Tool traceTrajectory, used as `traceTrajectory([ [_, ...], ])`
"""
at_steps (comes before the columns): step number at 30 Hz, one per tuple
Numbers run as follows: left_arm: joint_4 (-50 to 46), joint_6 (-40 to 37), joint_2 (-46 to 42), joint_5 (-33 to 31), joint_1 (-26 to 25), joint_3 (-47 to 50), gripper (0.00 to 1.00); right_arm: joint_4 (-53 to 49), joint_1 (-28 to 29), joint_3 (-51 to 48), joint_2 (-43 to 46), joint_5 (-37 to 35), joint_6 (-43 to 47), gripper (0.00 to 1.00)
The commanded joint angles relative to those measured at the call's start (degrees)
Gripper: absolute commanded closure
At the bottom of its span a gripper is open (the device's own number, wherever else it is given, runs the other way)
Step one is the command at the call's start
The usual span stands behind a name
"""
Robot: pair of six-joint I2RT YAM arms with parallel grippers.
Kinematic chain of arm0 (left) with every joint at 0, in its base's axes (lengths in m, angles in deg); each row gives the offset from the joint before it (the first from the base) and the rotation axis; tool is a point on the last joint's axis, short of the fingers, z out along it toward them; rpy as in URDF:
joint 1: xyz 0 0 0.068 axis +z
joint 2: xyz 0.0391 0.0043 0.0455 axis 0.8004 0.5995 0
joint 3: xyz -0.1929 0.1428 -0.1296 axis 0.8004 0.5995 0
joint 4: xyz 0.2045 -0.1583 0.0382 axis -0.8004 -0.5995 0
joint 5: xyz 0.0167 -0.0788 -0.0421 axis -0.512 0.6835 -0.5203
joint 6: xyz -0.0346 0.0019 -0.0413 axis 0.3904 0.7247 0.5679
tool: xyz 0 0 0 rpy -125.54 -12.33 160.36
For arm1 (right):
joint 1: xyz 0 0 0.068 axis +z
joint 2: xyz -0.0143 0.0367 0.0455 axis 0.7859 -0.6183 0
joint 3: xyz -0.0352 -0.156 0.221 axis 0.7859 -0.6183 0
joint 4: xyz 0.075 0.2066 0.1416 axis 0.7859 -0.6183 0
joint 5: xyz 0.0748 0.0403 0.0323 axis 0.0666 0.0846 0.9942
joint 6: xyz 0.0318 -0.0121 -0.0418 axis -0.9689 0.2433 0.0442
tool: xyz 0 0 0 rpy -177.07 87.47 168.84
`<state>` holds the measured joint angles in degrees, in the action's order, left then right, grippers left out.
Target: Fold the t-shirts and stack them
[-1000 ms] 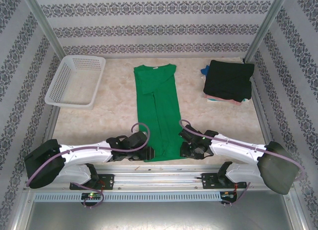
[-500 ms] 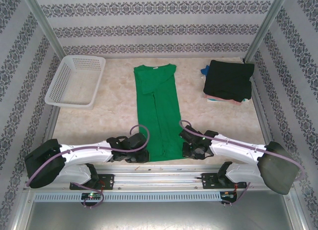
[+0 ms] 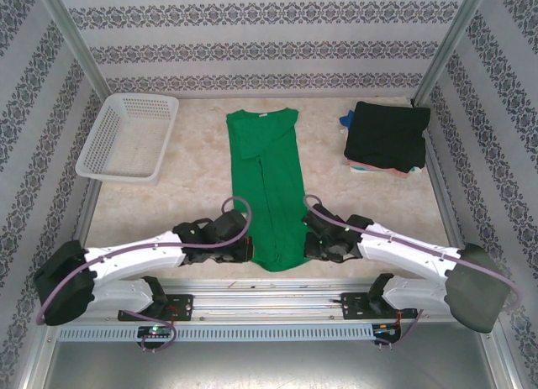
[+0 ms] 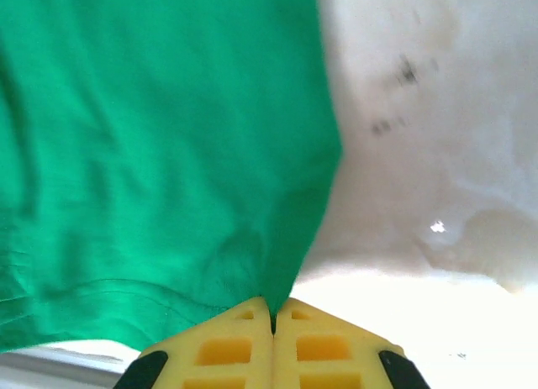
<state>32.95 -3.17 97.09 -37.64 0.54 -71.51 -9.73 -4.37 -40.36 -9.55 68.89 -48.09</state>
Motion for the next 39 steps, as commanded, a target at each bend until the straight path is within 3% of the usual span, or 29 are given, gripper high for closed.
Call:
traceTrajectory([
  [1, -3.66, -5.85, -2.38, -0.16, 4.8, -3.47, 1.0, -2.53, -3.52, 6.67, 0.24, -2.55, 4.9, 1.0],
  [4, -2.27, -9.84, -0.57, 1.9, 11.13, -5.95, 1.0, -1.67, -8.45, 12.54, -2.89, -1.97, 9.34, 1.0],
  [9, 0.33, -15.91, 9.78, 7.0, 20.63, -13.75, 1.0, -0.2, -15.29, 24.3, -13.88, -0.11, 16.03, 1.0],
  [18, 0.37, -21.55, 26.82, 12.44, 30.77, -27.21, 1.0, 0.11, -21.95, 42.32, -35.45, 5.21, 22.21, 1.0],
  [27, -1.15, -23.56, 38.71, 16.3, 36.51, -35.36, 1.0, -1.62, -25.31, 52.73, -47.36, 8.22, 24.05, 0.99],
  [39, -1.75, -23.67, 45.35, 18.54, 40.05, -40.69, 1.0, -3.62, -27.85, 60.81, -55.52, 9.19, 25.37, 0.96],
])
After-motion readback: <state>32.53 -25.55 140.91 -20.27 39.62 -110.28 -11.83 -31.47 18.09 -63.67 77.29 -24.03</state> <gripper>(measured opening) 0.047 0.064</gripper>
